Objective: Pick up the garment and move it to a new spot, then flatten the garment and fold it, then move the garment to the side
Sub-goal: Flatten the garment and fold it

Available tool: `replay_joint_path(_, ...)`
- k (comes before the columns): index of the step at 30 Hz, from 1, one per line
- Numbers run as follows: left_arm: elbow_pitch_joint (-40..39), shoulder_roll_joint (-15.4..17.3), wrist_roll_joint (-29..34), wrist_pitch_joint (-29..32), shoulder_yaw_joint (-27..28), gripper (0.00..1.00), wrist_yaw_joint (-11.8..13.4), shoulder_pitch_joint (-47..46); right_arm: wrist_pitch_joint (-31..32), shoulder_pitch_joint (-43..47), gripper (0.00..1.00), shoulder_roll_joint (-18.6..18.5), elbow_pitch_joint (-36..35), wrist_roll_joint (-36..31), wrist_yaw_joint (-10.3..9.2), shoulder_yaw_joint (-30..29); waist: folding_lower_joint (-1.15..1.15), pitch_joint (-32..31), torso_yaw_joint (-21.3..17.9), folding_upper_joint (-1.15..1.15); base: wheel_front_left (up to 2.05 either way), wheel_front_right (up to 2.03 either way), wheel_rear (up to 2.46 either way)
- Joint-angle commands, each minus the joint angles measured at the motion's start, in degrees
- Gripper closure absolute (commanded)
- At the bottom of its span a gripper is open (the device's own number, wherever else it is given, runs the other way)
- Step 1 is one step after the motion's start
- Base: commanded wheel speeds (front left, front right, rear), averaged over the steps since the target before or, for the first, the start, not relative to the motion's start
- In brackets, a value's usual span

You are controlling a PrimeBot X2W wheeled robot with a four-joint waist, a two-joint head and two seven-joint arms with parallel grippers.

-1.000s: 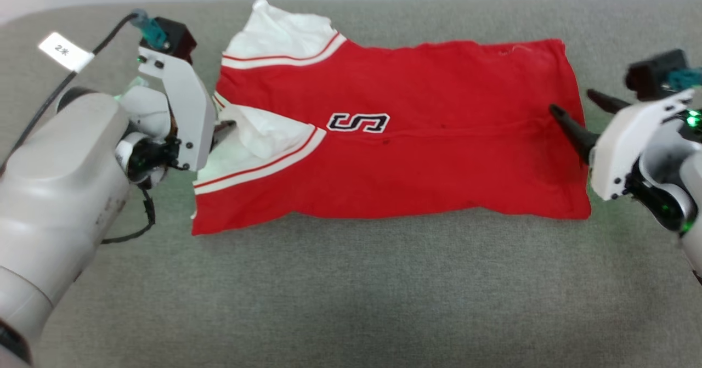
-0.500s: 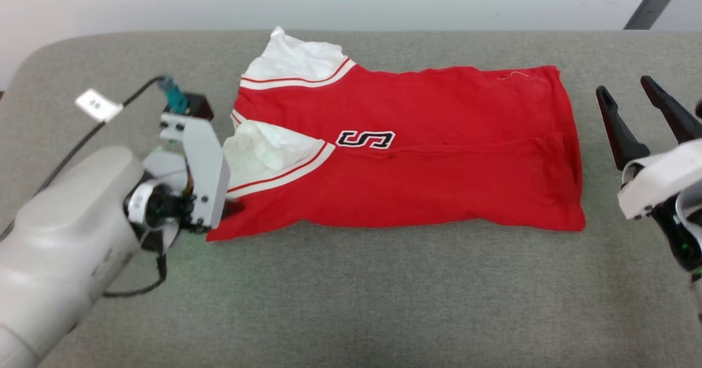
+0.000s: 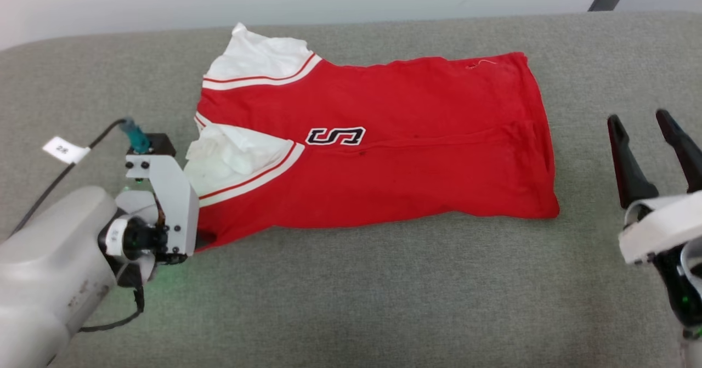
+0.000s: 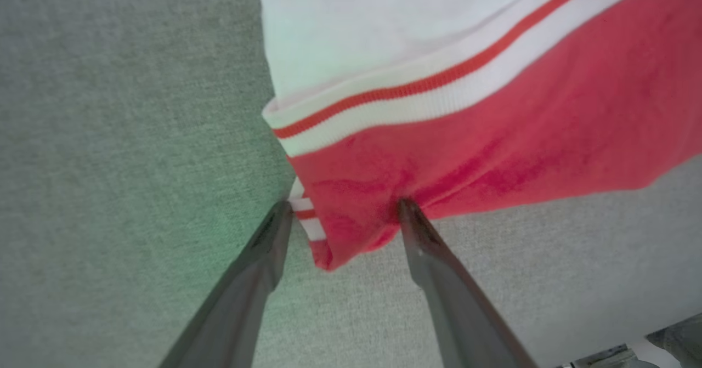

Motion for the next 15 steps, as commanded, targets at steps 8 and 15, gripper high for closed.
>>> replay_joint_path(8,4.7,-3.1,-2.6,-0.2,0.4,1.0,-2.7,3.7,11.0,5.8,0.0,1.7,-4.9,0.8,-0.09,-1.3,0.0,1.3,-0.4,0.0,0.0,0.0,0.0)
replay_joint_path(15,6.1,-5.1,-2.3,-1.1,0.7,1.0,-4.3,2.2,20.1,3.5,0.0,1.4,-2.1,2.5,-0.09,-0.8,0.0,3.0,0.9,0.0,0.0,0.0,0.0)
